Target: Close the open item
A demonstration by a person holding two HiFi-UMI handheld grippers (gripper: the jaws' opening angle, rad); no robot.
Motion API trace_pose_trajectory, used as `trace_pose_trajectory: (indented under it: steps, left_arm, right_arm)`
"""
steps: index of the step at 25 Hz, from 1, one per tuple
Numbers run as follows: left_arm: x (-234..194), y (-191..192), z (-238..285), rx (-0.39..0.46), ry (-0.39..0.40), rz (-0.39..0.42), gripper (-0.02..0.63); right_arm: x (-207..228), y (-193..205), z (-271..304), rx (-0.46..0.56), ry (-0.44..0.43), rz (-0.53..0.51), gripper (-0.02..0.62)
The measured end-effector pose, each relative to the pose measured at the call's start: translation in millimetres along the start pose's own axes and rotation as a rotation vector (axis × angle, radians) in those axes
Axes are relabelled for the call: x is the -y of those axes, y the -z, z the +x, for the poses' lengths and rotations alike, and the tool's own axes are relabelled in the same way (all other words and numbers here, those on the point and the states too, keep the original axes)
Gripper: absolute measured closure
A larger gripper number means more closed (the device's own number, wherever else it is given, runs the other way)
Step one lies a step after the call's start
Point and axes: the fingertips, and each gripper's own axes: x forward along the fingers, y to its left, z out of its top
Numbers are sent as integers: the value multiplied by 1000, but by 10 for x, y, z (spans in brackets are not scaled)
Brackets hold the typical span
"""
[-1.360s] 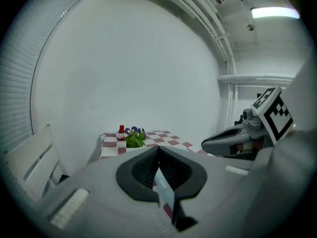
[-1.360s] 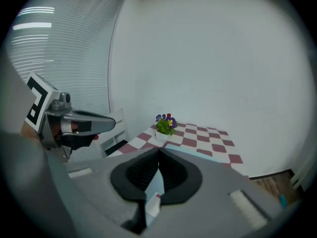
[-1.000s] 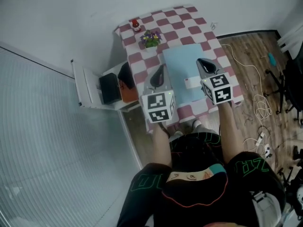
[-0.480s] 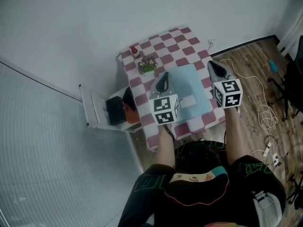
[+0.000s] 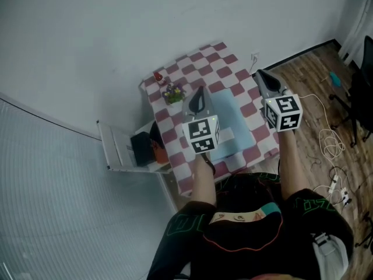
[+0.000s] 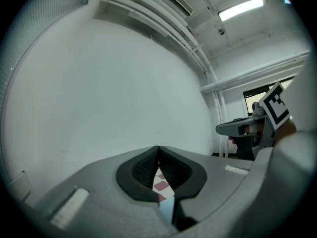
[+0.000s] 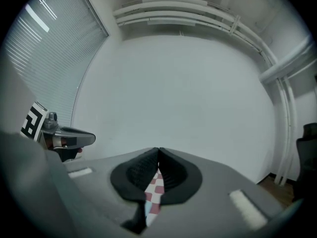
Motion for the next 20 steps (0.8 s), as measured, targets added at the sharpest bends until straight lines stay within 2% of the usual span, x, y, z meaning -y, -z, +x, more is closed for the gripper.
trace_pose_trajectory:
  steps: [8, 12, 13, 20]
  left_arm:
    - [146, -36, 181, 9, 9, 21, 597]
    - [236, -79, 233, 0, -6, 180, 597]
    - [265, -86, 242, 3, -1, 198, 597]
    - [374, -111, 275, 11, 11, 181, 597]
  right_arm:
    - [231, -32, 20, 33, 10, 1, 592]
    - [274, -50, 48, 50, 5, 8, 592]
    - [275, -40, 57, 52, 3, 9, 592]
    - [329, -47, 26, 62, -9, 8, 592]
